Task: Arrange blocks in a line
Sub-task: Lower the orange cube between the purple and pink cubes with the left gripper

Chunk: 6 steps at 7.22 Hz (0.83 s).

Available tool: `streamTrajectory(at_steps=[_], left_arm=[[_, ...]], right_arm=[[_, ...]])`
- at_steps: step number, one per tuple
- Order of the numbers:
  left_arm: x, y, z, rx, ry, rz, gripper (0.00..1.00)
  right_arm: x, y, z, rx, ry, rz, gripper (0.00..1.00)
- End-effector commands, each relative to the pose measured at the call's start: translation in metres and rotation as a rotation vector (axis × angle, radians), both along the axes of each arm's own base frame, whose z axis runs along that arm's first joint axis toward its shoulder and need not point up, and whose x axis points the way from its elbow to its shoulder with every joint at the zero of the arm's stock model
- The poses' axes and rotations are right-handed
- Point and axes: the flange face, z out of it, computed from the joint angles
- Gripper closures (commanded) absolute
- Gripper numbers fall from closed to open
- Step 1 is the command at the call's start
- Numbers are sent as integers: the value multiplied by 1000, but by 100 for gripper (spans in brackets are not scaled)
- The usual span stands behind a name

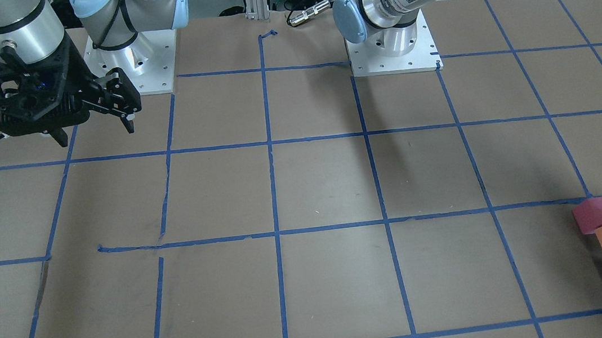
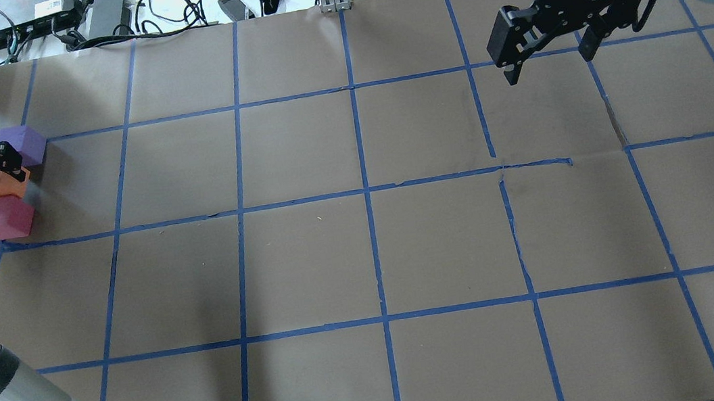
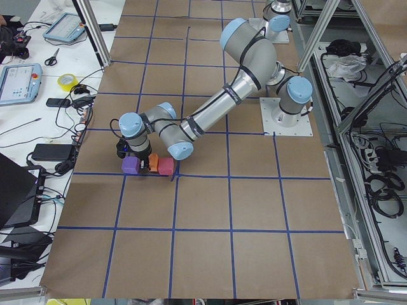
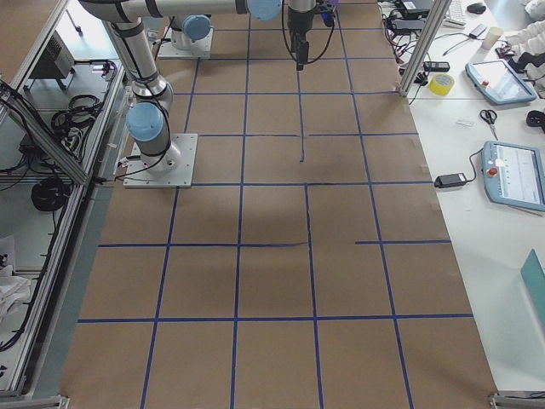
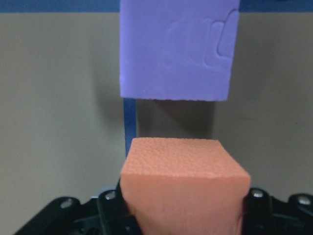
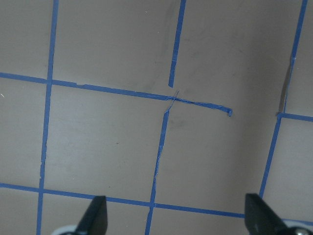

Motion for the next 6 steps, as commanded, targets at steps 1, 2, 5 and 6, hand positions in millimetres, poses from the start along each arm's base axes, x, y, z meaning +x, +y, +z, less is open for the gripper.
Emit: streamTrajectory(at_steps=[1,2,5,6], left_arm=[[2,-5,-10,-34,-11,-3,100],[2,-5,-12,-33,-11,-5,100],[1,-6,-18,-27,-3,-5,100],[0,-6,-21,-35,17,-5,100]], right_arm=[[0,0,-1,1,0,0,0],[0,0,-1,1,0,0,0],[0,0,0,1,0,0,0],[0,0,0,1,0,0,0]])
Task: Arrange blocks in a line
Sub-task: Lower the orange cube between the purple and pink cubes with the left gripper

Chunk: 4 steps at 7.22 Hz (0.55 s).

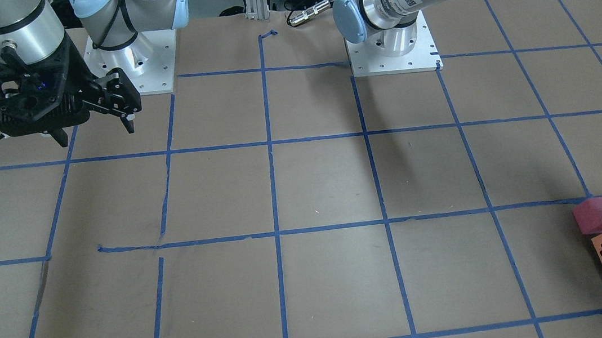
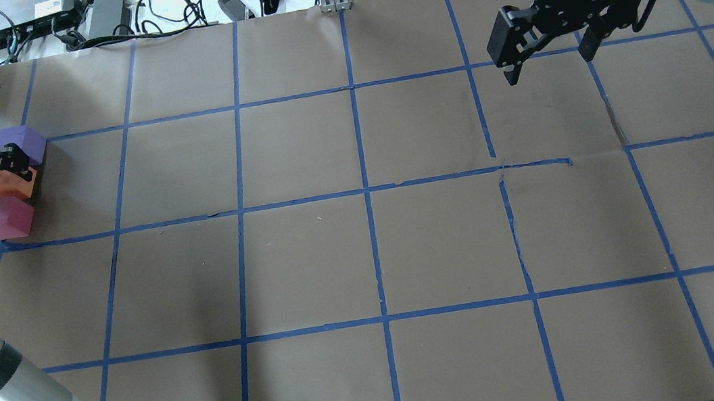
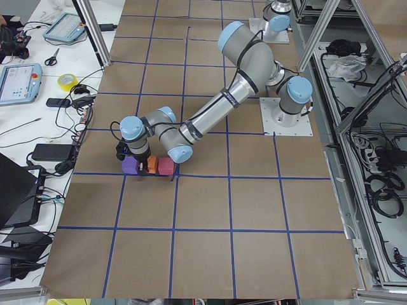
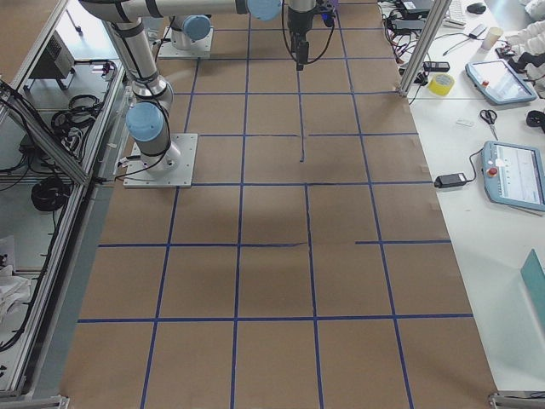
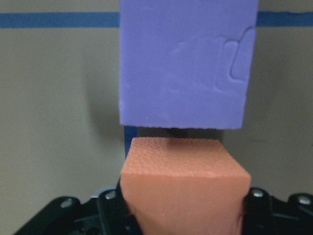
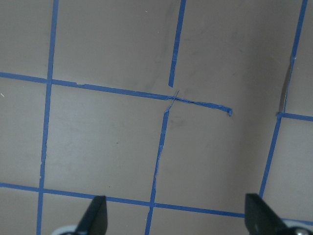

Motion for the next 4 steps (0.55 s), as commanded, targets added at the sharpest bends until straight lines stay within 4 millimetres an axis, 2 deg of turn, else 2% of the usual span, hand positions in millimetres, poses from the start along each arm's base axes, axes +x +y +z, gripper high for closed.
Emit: streamTrajectory(at_steps=[1,4], left_arm=[[-1,0,-7,-2,20,0,100],[-1,1,-6,-2,9,-2,100]], right_arm=[[-1,0,0,1,0,-2,0],[-1,0,-1,3,0,-2,0]])
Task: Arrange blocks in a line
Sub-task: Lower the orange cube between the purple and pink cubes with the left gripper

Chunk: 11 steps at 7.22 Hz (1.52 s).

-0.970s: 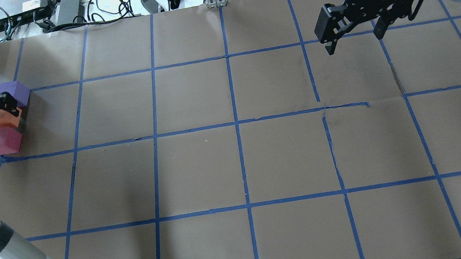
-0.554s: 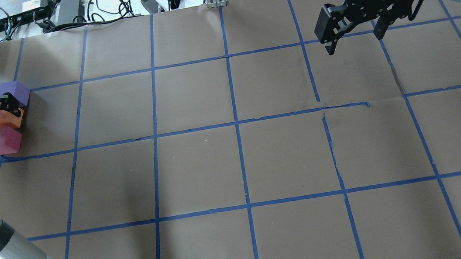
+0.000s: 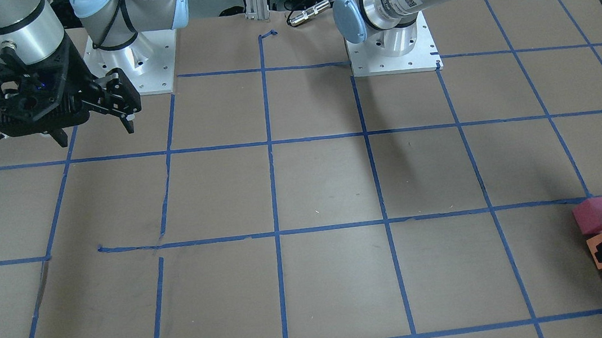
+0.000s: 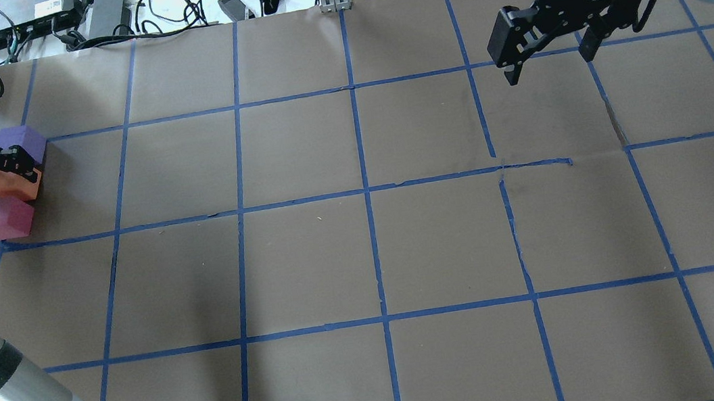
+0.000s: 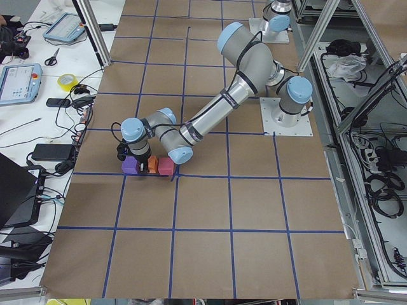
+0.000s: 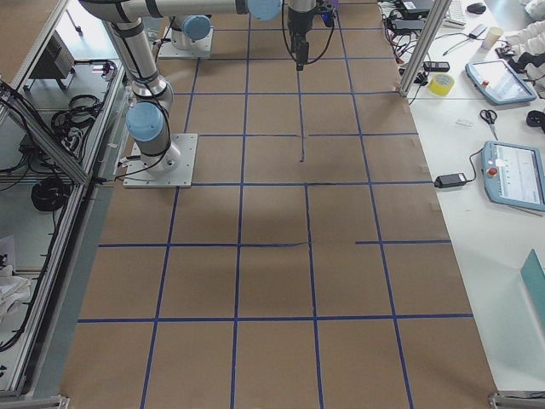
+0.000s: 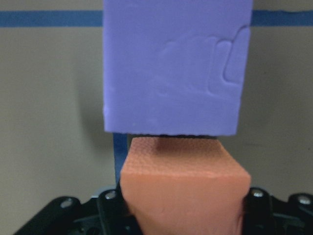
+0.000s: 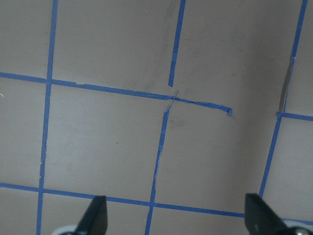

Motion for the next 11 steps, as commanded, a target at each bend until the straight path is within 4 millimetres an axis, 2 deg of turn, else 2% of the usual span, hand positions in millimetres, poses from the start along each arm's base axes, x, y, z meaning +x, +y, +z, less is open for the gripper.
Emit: streamTrajectory(at_steps=[1,3,11], left_arm=[[-1,-2,2,-32,-10,-4,100],[-5,6,-1,-50,-23,-18,100],[-4,6,-3,-41,-34,-48,100]], right_arm=[[0,0,0,-2,0,1,0],[1,0,1,-3,0,2,0],[0,0,1,-2,2,1,0]])
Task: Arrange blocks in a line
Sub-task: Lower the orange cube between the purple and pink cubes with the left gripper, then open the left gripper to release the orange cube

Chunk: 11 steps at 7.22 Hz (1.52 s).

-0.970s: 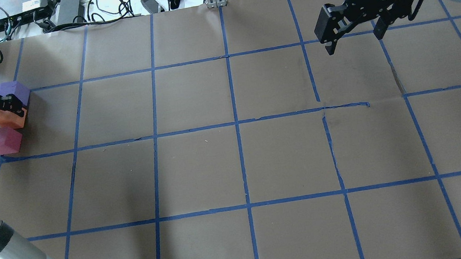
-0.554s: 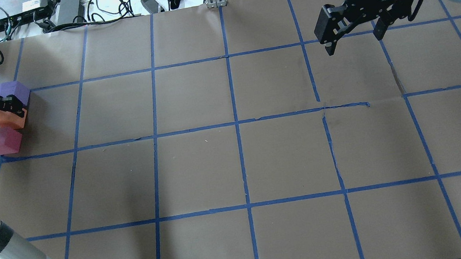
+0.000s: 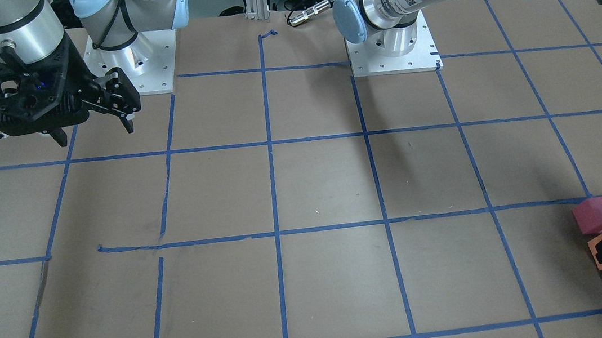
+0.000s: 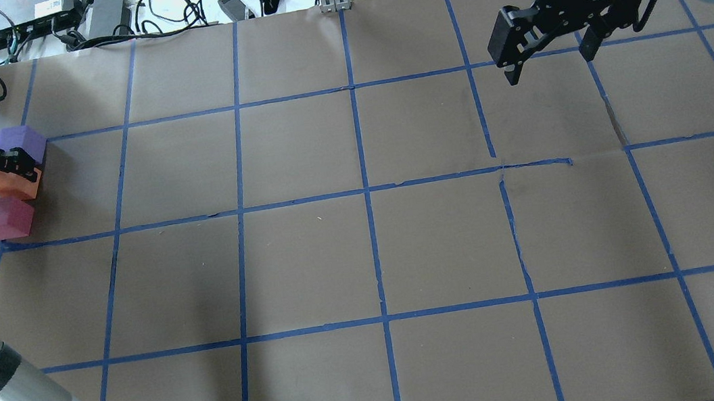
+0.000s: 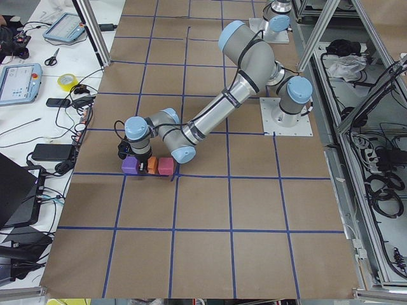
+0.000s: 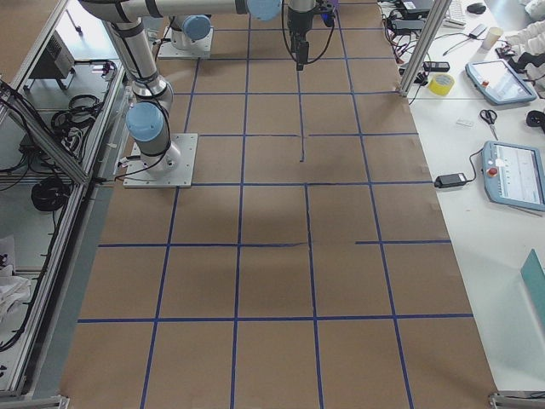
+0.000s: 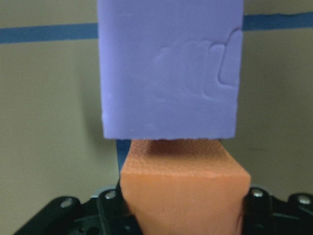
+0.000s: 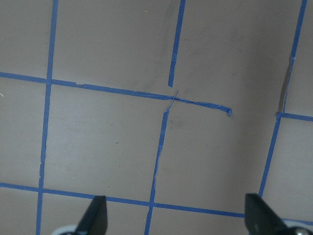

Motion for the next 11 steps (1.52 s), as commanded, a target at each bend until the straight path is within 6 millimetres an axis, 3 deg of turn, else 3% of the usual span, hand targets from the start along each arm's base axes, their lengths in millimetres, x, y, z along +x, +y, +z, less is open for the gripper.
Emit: streamTrajectory(at_steps=[1,4,6,7,8,9,11], left_arm=[[2,0,1,1,-5,-1,100],[4,3,-4,8,1,3,100],[4,2,2,-11,-12,2,23],[5,2,10,-21,-19,3,9],[4,3,12,-15,-15,10,0],[4,3,13,-15,-15,11,0],[-2,13,60,21,-48,-31,0]], right_arm=[[0,0,0,-1,1,-2,0],[0,0,0,0,-1,-1,0],[0,0,0,0,1,-2,0],[0,0,0,0,1,-1,0],[0,0,0,0,1,-1,0],[0,0,0,0,1,-1,0],[0,0,0,0,1,-2,0]])
